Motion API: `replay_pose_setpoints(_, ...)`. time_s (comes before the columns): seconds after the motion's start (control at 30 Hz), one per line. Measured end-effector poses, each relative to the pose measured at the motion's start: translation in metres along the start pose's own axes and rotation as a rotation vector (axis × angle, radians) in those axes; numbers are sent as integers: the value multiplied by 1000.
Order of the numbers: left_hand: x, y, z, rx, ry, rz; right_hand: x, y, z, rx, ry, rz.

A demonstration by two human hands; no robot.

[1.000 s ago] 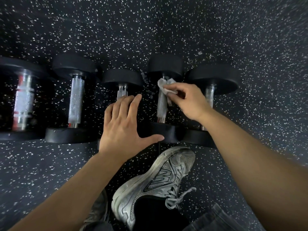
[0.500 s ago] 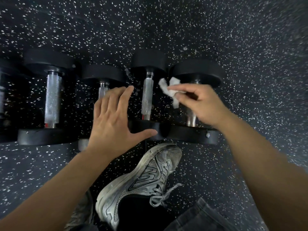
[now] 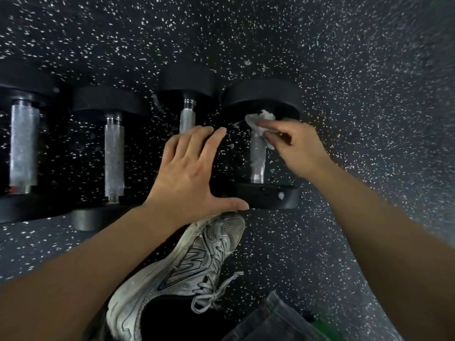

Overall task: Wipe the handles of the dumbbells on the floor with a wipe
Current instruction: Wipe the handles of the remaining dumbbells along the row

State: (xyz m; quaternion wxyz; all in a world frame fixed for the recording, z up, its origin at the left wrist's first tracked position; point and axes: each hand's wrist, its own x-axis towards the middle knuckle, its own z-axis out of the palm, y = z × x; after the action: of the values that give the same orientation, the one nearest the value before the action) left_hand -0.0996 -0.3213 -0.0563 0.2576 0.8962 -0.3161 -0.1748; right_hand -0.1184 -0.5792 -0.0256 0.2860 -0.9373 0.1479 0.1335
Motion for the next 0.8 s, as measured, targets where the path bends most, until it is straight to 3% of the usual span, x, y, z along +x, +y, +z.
replay_pose_setpoints(0.17, 7, 8, 0, 25, -25, 15, -13, 6, -17, -171, -368, -148)
replay_pose_setpoints(0.27, 13, 20, 3, 22, -25, 45, -13, 1, -32, -274, -676, -86)
replay_pose_setpoints(0.33, 19, 31, 7, 29, -24, 84, -9, -2, -37, -234, -621, -79)
replay_pose_setpoints(0.43, 27, 46, 11, 43, -2, 137, 0, 3, -39, -118, -161, -72)
replay_pose_setpoints(0.5, 29, 49, 11, 34, 15, 140, 3, 10, -33, -283, -18, -70)
replay_pose_setpoints(0.63, 30, 45, 14, 38, 21, 120, -7, 23, -32, -452, -119, -114)
replay_pose_setpoints(0.8, 28, 44, 23, 59, -18, 129, -20, 26, -47, -412, -593, -115)
